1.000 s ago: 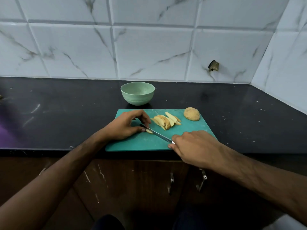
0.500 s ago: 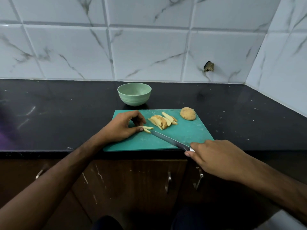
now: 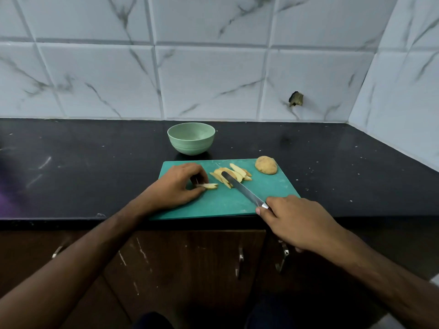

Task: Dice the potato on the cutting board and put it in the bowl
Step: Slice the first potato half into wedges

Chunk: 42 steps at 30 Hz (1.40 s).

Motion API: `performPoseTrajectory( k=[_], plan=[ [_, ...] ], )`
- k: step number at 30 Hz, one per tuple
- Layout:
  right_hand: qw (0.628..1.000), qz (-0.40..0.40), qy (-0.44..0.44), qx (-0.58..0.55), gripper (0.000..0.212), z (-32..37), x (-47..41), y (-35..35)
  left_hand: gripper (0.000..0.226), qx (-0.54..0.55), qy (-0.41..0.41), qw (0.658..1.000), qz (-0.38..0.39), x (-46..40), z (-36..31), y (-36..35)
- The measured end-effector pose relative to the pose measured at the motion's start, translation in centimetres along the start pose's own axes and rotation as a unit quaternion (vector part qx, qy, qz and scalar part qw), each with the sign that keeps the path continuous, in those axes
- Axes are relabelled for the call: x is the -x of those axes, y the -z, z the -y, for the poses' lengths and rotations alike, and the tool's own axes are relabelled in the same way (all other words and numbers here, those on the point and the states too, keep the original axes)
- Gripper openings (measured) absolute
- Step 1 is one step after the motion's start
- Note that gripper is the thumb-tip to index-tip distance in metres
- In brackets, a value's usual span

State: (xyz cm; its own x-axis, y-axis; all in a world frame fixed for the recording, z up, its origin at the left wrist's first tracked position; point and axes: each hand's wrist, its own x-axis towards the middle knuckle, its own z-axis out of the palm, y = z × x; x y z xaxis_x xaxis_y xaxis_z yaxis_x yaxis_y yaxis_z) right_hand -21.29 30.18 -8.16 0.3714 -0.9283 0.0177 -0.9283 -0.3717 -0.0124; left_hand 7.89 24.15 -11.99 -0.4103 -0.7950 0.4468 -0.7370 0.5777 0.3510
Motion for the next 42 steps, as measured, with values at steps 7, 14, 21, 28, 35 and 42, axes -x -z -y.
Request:
performPoseTrajectory(
  k=[7, 14, 21, 28, 35, 42],
  plan=[
    [0.998, 0.009, 0.008, -0.064, 0.037, 1.1, -1.0, -0.9, 0.027, 0.002, 0.037, 0.999, -0.015, -0.5, -1.1, -0.7],
    [0.996, 0.004, 0.01, -0.087, 0.042, 1.3, -0.9, -1.1, 0.028, -0.005, 0.065, 0.997, -0.044, -0.1, -1.3, -0.9],
    [0.996, 0.001, -0.002, -0.093, 0.047, 1.2, -0.4, -0.6, 0.018, -0.033, 0.08, 0.996, -0.029, 0.1, -1.0, -0.9],
    [0.998, -0.001, 0.008, -0.068, 0.045, 1.4, -0.1, -1.0, 0.016, -0.013, 0.094, 0.995, -0.025, 0.1, -1.0, -0.9],
    [0.999, 0.005, 0.013, -0.047, 0.043, 2.3, -0.7, -1.6, 0.015, 0.009, 0.114, 0.993, -0.021, 0.0, -1.2, -0.7],
    [0.998, -0.04, 0.005, -0.045, 0.044, 1.9, -0.8, -0.6, 0.016, -0.002, 0.113, 0.993, -0.029, 0.1, -1.3, -0.7]
  ],
)
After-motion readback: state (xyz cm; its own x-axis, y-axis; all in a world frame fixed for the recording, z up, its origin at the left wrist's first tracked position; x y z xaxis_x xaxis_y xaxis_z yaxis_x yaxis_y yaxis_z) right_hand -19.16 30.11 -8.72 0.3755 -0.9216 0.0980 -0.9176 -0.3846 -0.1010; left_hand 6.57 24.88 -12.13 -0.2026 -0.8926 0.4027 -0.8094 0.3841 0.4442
